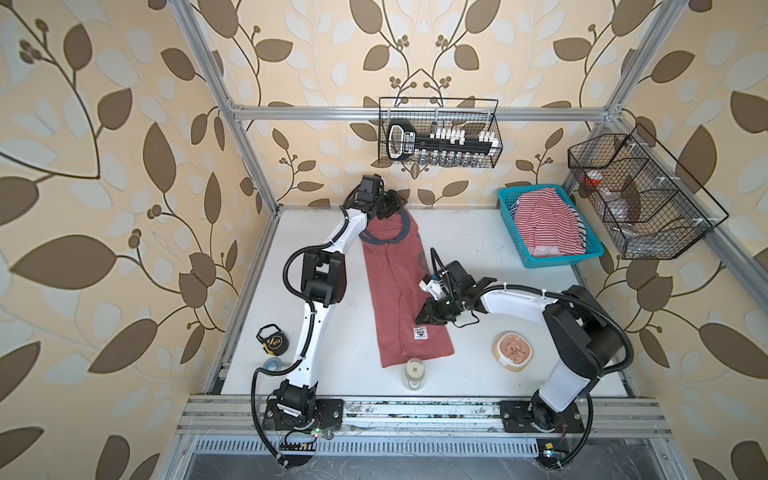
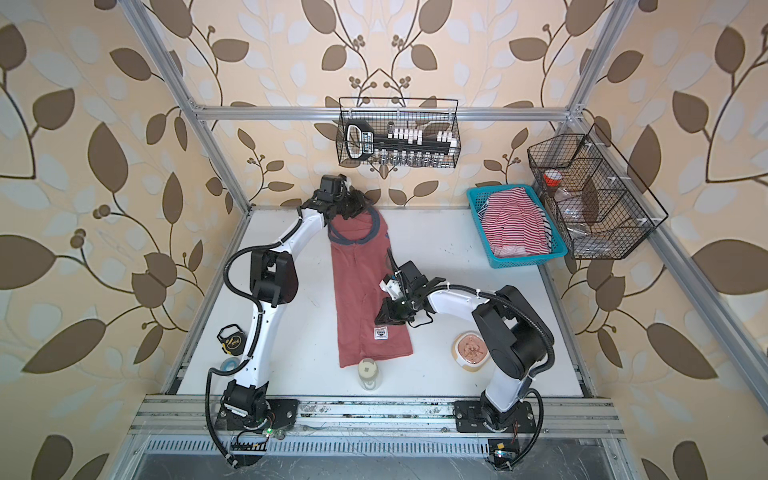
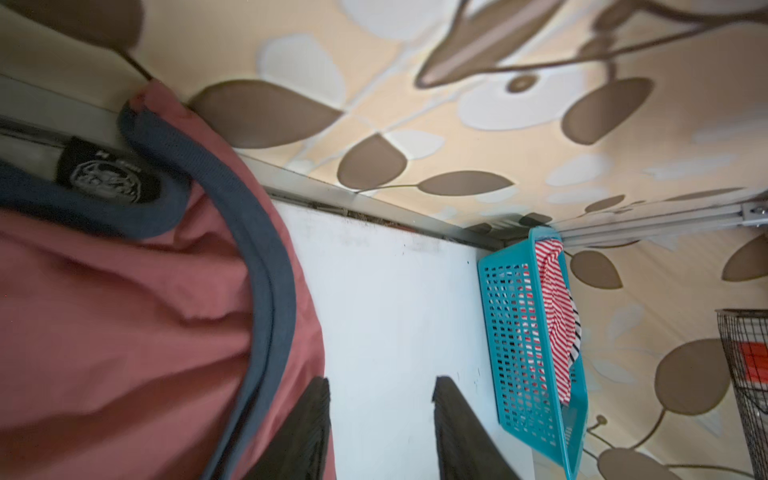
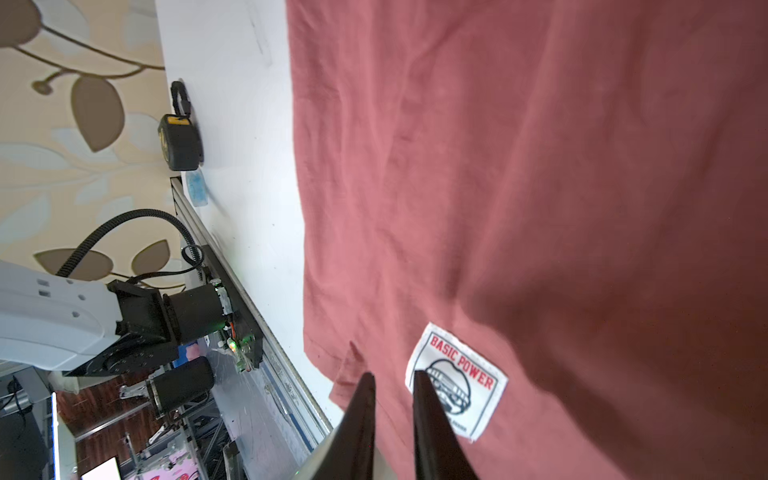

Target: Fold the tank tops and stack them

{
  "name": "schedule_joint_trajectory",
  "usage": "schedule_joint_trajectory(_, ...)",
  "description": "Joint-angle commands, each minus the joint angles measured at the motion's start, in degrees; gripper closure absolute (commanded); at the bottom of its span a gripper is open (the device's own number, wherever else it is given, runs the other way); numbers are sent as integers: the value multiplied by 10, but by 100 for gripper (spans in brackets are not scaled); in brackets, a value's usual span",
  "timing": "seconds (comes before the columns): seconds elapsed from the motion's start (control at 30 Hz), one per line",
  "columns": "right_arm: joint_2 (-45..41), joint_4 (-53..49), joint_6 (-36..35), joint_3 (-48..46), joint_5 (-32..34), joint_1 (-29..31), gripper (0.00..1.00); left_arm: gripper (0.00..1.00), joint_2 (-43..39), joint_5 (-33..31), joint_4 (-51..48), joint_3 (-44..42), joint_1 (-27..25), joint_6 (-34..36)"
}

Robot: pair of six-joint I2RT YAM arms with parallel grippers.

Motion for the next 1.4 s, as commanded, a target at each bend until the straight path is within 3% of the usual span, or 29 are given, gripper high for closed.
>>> schedule_joint_trajectory(0.0, -45, -63, -45, -4, 37, -16, 76, 59, -151, -49, -136, -100, -6, 96)
schedule_joint_trajectory(0.23, -120, -170, -111, -34, 99, -58, 68, 59, -429, -131, -249, -449, -32, 109)
schedule_joint_trajectory(0.4, -136, -179, -110, -80, 106, -58, 64, 55, -554, -159, -321, -595, -104, 71)
schedule_joint_trajectory(0.53, -138, -172, -109, -110, 117, -46, 62, 53, -621, -135, -317, -705, -150, 24)
schedule_joint_trajectory(0.8, -142, -122, -94, -157, 101, -44, 60, 48, -642, -114, -224, -843, -194, -57)
schedule_joint_trajectory(1.07, -132, -92, -84, -166, 87, -43, 56, 45, -614, -94, -139, -892, -222, -113)
schedule_joint_trajectory(1.37, -105, -73, -71, -173, 68, -31, 57, 43, -577, -59, -65, -944, -227, -144)
